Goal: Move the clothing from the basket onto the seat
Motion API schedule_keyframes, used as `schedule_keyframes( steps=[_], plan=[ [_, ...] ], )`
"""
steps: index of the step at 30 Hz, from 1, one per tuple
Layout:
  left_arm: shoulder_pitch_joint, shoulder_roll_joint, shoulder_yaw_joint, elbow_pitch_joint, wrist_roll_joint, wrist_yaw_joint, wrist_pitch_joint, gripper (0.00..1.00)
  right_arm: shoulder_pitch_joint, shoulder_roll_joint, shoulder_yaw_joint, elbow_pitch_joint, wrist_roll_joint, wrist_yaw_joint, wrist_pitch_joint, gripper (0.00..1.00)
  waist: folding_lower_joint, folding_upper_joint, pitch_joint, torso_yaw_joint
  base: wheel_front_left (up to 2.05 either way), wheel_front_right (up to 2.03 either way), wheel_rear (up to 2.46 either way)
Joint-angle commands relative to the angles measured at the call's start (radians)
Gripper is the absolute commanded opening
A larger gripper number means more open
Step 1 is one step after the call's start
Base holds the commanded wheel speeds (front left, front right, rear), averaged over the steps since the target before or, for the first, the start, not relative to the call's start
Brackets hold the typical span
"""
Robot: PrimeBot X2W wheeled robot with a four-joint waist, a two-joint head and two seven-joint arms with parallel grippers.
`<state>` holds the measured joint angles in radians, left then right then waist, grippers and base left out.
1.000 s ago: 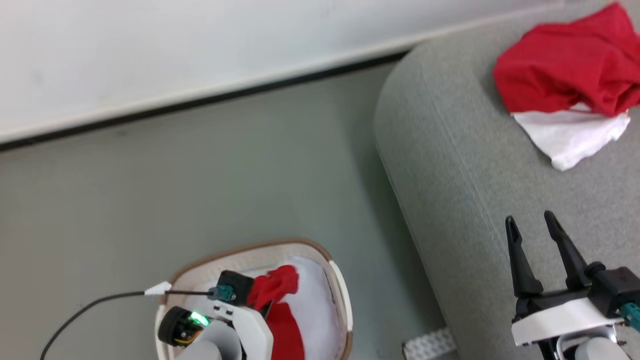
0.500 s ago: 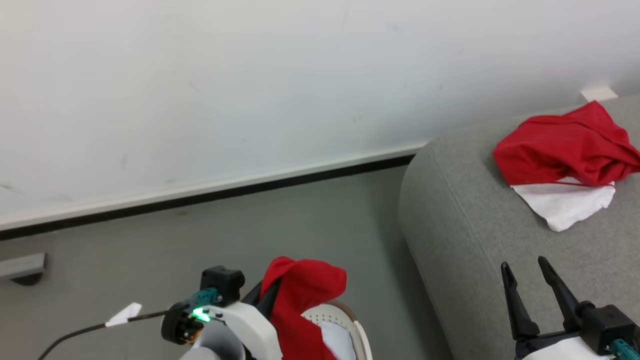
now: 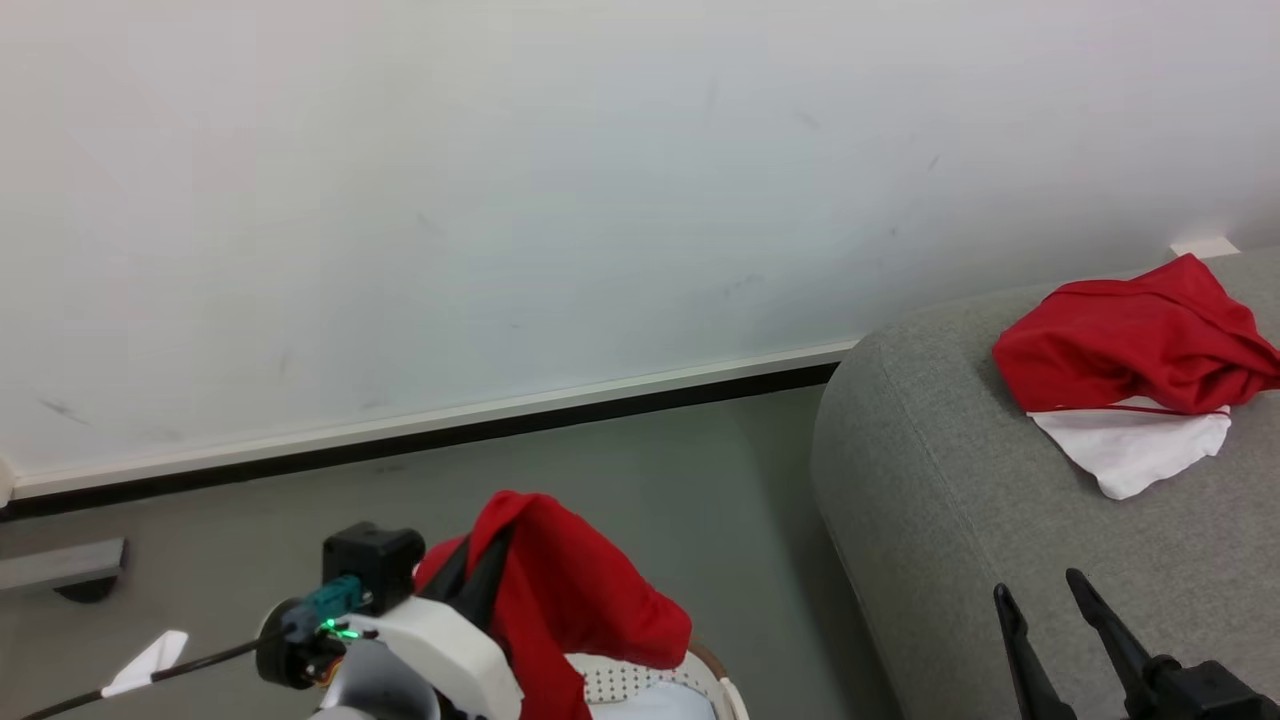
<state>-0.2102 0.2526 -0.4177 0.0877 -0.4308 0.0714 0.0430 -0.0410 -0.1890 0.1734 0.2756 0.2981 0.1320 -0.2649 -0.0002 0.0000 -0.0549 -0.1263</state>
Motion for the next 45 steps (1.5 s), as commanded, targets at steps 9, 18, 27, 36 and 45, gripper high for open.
schedule_keyframes(
  steps=[9,18,27,36,45],
  plan=[
    [0.03,0.035,0.012,-0.075,-0.009,0.014,0.024,0.0,0.01,-0.039,0.124,-0.025,0.033,-0.003,0.001,1.0,0.0002,0.0,-0.018,-0.013,0.0,0.0,0.0],
    [0.024,0.037,-0.008,-0.129,-0.007,0.012,0.045,0.0,-0.143,-0.206,0.408,-0.089,0.136,-0.003,0.004,1.0,0.0002,0.0,-0.013,-0.017,0.0,0.0,0.0],
    [-0.007,0.014,-0.051,-0.138,0.004,0.0,0.053,0.0,-0.399,-0.277,0.745,-0.108,0.268,-0.003,0.058,1.0,0.0002,0.0,-0.005,0.002,0.0,0.0,0.0],
    [-0.04,-0.013,-0.094,-0.117,0.016,-0.019,0.049,0.0,-0.581,-0.206,0.957,0.014,0.361,-0.003,0.039,1.0,0.0002,0.0,0.007,0.031,0.0,0.0,0.0],
    [-0.081,-0.044,-0.151,-0.125,0.022,-0.046,0.063,0.0,-0.698,-0.083,1.067,0.248,0.42,-0.003,0.007,1.0,0.0002,0.0,0.02,0.078,0.0,0.0,0.0]
  ],
)
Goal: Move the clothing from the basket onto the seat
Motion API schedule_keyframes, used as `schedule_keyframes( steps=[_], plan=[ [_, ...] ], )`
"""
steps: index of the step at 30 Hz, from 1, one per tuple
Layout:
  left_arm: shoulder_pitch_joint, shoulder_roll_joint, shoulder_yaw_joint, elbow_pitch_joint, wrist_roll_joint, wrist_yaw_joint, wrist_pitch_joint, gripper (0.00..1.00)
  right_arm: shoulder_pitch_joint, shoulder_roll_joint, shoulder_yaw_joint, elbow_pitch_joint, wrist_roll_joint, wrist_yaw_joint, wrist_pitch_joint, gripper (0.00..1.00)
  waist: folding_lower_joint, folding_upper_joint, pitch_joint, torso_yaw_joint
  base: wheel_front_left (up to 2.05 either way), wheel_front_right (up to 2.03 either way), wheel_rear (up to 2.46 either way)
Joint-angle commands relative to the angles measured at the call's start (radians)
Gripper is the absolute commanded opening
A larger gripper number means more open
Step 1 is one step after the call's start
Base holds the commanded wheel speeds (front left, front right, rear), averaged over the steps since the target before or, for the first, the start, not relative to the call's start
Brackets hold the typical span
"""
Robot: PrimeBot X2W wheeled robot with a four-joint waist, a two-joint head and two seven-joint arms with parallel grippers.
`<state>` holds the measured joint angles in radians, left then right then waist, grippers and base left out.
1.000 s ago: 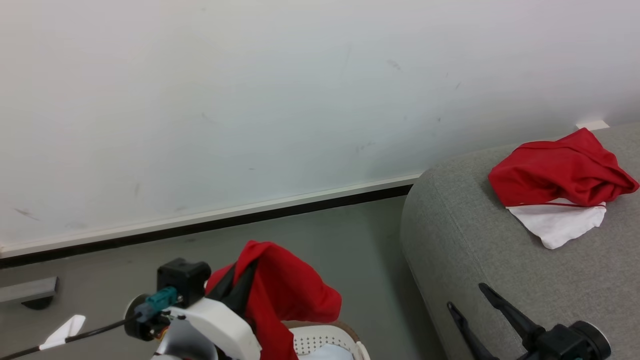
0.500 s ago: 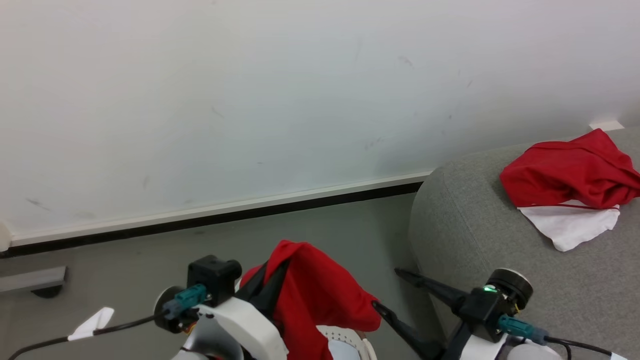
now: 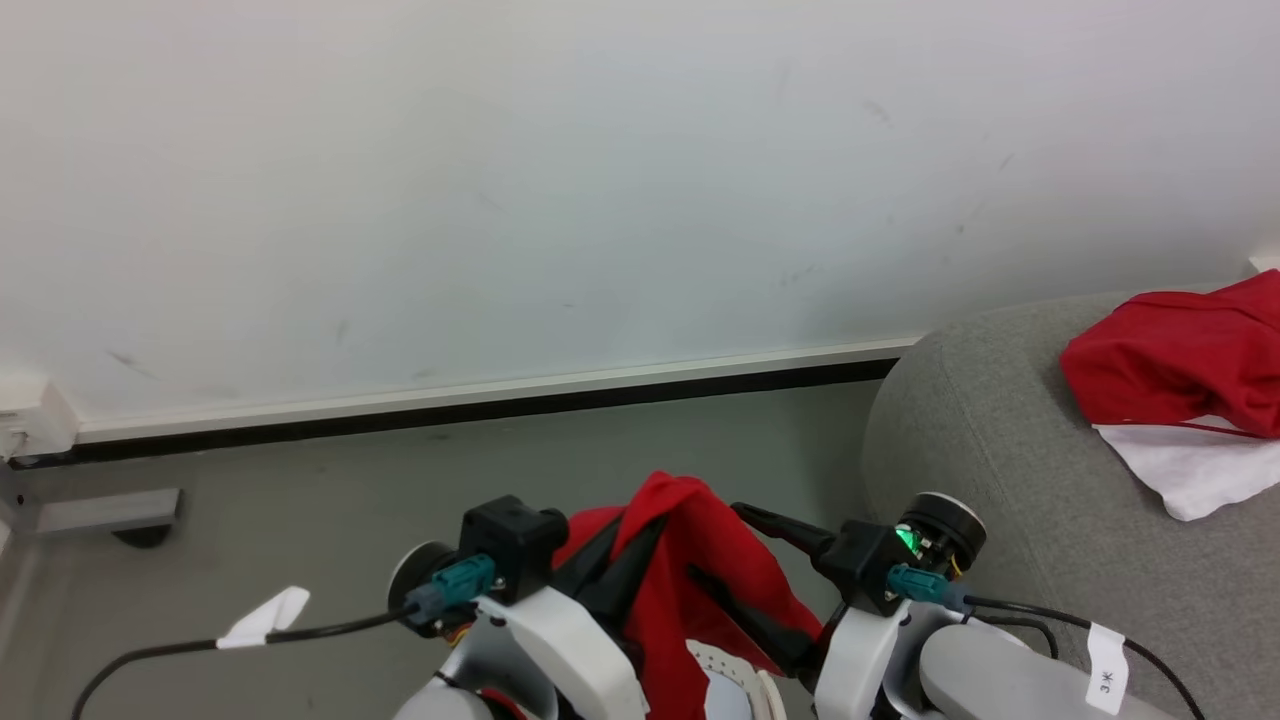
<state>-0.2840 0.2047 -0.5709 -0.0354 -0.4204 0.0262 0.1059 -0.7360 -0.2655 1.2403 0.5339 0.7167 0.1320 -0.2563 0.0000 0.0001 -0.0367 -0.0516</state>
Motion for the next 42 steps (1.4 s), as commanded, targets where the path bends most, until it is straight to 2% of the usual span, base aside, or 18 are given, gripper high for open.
schedule_keyframes(
  steps=[1,7,8,9,10,21,22,23,24,25,26,34,42],
  plan=[
    [-0.01,0.002,-0.002,-0.004,0.012,-0.004,0.003,0.0,-0.006,0.01,0.003,0.014,0.013,-0.003,-0.002,1.0,0.0,-0.0001,0.003,0.008,0.0,0.0,0.0],
    [-0.028,-0.017,-0.022,-0.021,0.001,-0.015,0.008,0.0,-0.014,0.067,0.019,0.103,0.102,-0.003,-0.009,1.0,0.0,-0.0001,0.007,0.039,0.0,0.0,0.0],
    [-0.03,-0.019,-0.024,-0.022,-0.003,-0.015,0.009,0.0,-0.018,0.074,0.011,0.103,0.118,-0.003,-0.009,0.76,0.0,-0.0001,0.007,0.043,0.0,0.0,0.0],
    [-0.032,-0.021,-0.027,-0.023,-0.005,-0.016,0.01,0.0,-0.019,0.078,-0.013,0.102,0.133,-0.003,-0.009,0.35,0.0,-0.0001,0.009,0.047,0.0,0.0,0.0],
    [-0.032,-0.021,-0.028,-0.023,-0.006,-0.016,0.01,0.0,-0.012,0.08,-0.02,0.096,0.145,-0.003,-0.009,0.0,0.0,-0.0001,0.009,0.05,0.0,0.0,0.0],
    [0.0,0.005,-0.012,0.006,-0.009,0.007,-0.006,0.0,0.015,0.038,-0.074,0.02,0.237,-0.002,-0.009,0.0,0.0,-0.0001,0.013,0.037,0.0,0.0,0.0],
    [0.002,0.006,-0.011,0.01,-0.007,0.008,-0.011,0.13,0.016,0.033,-0.077,0.016,0.245,-0.002,-0.009,0.0,0.0,-0.0001,0.013,0.034,0.0,0.0,0.0],
    [0.004,0.007,-0.01,0.014,-0.006,0.01,-0.015,0.32,0.015,0.027,-0.088,0.01,0.251,-0.003,-0.009,0.0,0.0,-0.0001,0.014,0.031,0.0,0.0,0.0],
    [0.003,0.007,-0.009,0.017,-0.004,0.012,-0.019,0.44,0.015,0.023,-0.1,0.005,0.254,-0.003,-0.009,0.0,0.0,-0.0001,0.014,0.029,0.0,0.0,0.0],
    [0.003,0.008,-0.009,0.019,-0.001,0.014,-0.023,0.85,0.015,0.018,-0.11,0.004,0.254,-0.003,-0.009,0.0,0.0,-0.0001,0.015,0.027,0.0,0.0,0.0],
    [0.002,0.008,-0.01,0.021,0.002,0.015,-0.026,1.0,0.014,0.016,-0.125,0.003,0.252,-0.003,-0.009,0.0,0.0,-0.0001,0.016,0.024,0.0,0.0,0.0],
    [0.013,-0.005,-0.027,0.04,0.009,0.017,-0.058,1.0,-0.007,-0.017,-0.232,-0.016,0.231,-0.003,-0.009,0.0,0.0,-0.0001,0.02,-0.007,0.0,0.0,0.0],
    [0.016,-0.022,-0.048,0.075,0.015,0.016,-0.084,1.0,0.005,-0.044,-0.372,-0.038,0.185,-0.003,-0.009,0.0,0.0,-0.0001,0.029,-0.078,0.0,0.0,0.0]
  ],
)
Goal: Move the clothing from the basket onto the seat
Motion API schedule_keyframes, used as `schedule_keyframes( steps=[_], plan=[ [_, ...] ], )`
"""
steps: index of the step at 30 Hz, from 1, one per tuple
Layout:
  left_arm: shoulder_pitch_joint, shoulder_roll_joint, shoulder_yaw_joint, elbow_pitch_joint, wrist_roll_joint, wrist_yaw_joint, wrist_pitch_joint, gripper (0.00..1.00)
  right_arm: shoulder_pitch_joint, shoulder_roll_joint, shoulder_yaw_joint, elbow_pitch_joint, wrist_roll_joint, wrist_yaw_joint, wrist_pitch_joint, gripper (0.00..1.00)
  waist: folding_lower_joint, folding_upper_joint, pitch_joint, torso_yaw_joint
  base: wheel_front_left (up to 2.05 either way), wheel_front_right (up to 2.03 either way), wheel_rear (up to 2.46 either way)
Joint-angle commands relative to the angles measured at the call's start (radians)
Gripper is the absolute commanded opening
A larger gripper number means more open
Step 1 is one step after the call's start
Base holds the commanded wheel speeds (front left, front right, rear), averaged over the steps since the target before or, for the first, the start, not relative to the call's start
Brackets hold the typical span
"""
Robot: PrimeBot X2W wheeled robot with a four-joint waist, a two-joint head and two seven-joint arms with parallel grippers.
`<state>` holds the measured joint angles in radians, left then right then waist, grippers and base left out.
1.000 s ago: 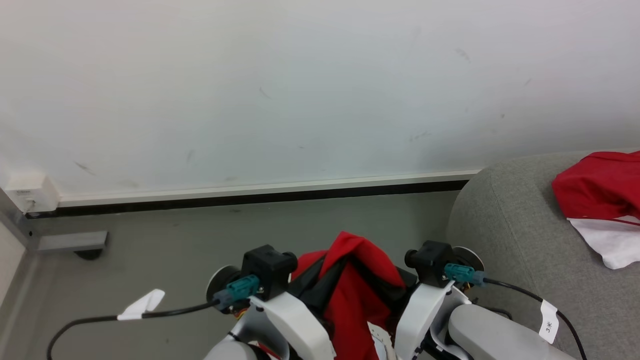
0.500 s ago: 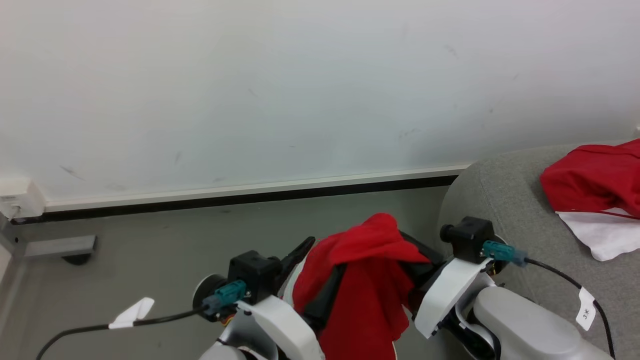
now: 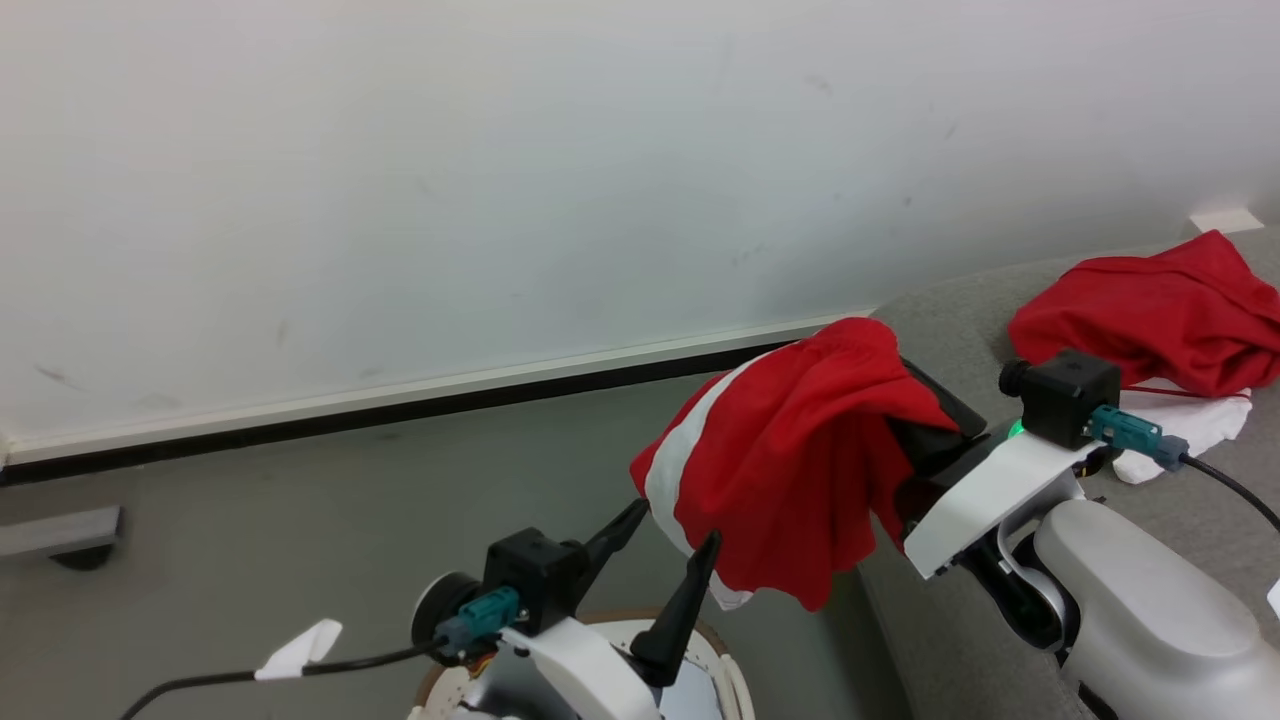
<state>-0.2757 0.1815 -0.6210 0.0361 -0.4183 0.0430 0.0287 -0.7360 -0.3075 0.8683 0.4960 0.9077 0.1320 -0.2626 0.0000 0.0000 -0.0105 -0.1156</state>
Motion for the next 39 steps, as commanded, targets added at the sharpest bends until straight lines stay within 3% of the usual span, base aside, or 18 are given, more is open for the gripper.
schedule_keyframes(
  steps=[1,14,22,31,39],
  plan=[
    [0.005,0.001,-0.003,0.009,0.013,-0.003,-0.006,1.0,0.011,-0.004,-0.014,-0.001,-0.013,-0.002,-0.003,0.0,0.0,0.0,0.004,-0.024,0.0,0.0,0.0],
    [-0.021,0.003,-0.017,0.038,0.015,-0.006,-0.016,1.0,0.061,-0.044,-0.105,-0.037,-0.049,-0.002,-0.003,0.0,0.0,0.0,0.029,-0.17,0.0,0.0,0.0],
    [-0.031,0.001,-0.029,0.036,0.018,-0.004,-0.017,1.0,0.088,-0.058,-0.14,-0.053,-0.06,-0.002,-0.003,0.0,0.0,0.0,0.044,-0.212,0.0,0.0,0.0],
    [-0.052,-0.004,-0.043,0.026,0.023,-0.005,-0.006,1.0,0.096,-0.066,-0.195,-0.055,-0.073,-0.002,-0.003,0.0,0.0,0.0,0.079,-0.224,0.0,0.0,0.0],
    [-0.136,-0.022,-0.062,0.024,0.048,-0.02,0.012,1.0,0.002,-0.115,-0.332,-0.068,-0.125,-0.002,-0.003,0.0,0.0,0.0,0.215,-0.175,0.0,0.0,0.0]
  ],
)
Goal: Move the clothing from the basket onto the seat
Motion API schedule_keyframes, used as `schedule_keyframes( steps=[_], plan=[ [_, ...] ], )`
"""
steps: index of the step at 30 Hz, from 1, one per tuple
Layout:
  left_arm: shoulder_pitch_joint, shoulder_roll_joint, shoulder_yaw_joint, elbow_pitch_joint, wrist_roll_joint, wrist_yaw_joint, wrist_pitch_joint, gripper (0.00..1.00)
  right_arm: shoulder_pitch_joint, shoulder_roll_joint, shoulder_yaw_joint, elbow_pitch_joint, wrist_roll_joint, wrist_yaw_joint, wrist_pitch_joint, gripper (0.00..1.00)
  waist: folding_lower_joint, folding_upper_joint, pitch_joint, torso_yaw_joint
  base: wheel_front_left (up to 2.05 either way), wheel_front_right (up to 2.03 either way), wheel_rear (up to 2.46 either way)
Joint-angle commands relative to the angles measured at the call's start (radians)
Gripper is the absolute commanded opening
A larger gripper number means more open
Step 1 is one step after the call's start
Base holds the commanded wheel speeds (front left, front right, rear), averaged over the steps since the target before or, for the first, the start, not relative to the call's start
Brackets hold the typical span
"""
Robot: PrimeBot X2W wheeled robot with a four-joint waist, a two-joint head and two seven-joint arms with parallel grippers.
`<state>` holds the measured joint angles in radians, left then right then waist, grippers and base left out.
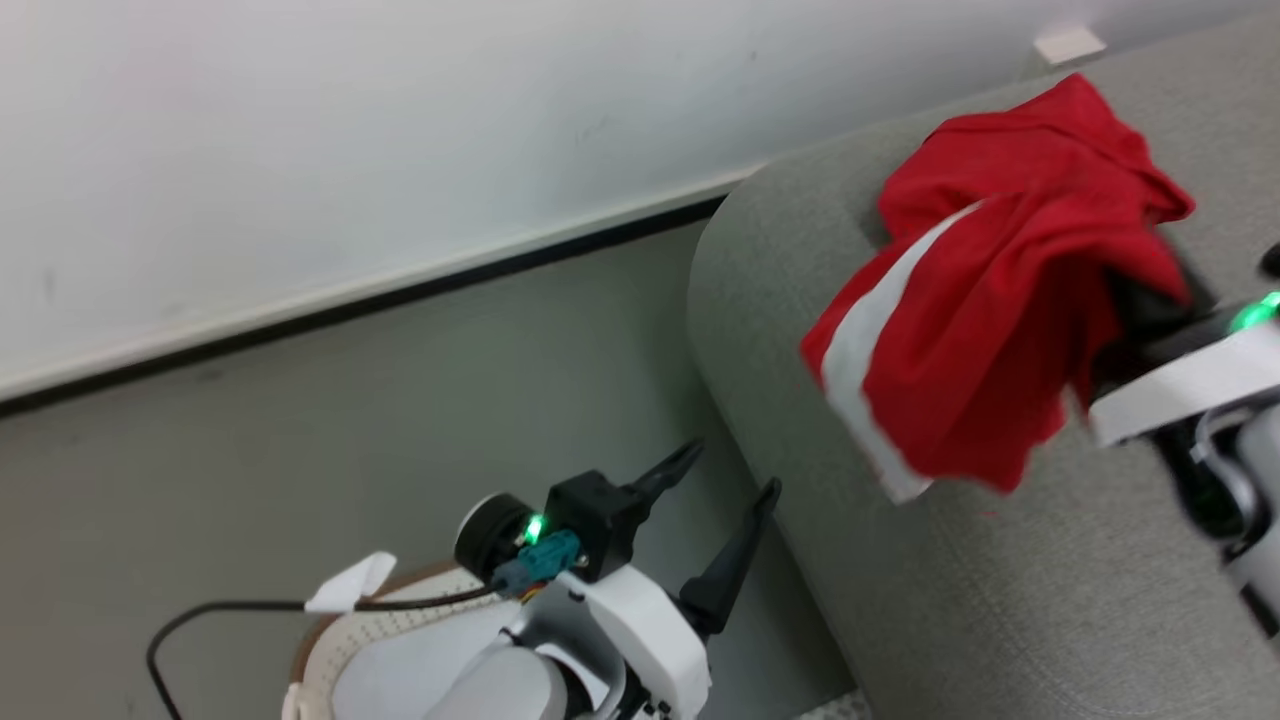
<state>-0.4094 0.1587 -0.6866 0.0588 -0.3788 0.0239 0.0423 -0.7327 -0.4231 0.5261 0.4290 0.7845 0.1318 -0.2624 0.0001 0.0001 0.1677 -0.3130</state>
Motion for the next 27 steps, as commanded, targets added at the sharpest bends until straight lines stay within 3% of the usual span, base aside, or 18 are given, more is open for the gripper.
schedule_keyframes(
  steps=[1,11,20,27],
  plan=[
    [-0.016,-0.002,0.0,0.001,0.012,-0.003,0.003,1.0,-0.022,-0.012,-0.014,-0.004,-0.011,-0.002,-0.003,0.0,-0.0001,-0.0001,0.059,0.031,0.0,0.0,0.0],
    [-0.184,-0.043,-0.03,0.015,0.05,-0.038,0.018,1.0,-0.326,-0.166,-0.246,0.05,-0.089,-0.002,-0.003,0.0,-0.0001,-0.0001,0.289,0.121,0.0,0.0,0.0],
    [-0.309,-0.087,-0.069,0.025,0.067,-0.045,0.002,1.0,-0.496,-0.293,-0.406,0.264,-0.137,-0.002,-0.001,0.0,-0.0001,-0.0001,0.444,0.195,0.0,0.0,0.0],
    [-0.3,-0.093,-0.073,0.059,0.053,-0.022,-0.022,1.0,-0.362,-0.255,-0.567,0.465,-0.211,-0.002,-0.002,0.0,-0.0001,-0.0001,0.467,0.222,0.0,0.0,0.0]
  ],
)
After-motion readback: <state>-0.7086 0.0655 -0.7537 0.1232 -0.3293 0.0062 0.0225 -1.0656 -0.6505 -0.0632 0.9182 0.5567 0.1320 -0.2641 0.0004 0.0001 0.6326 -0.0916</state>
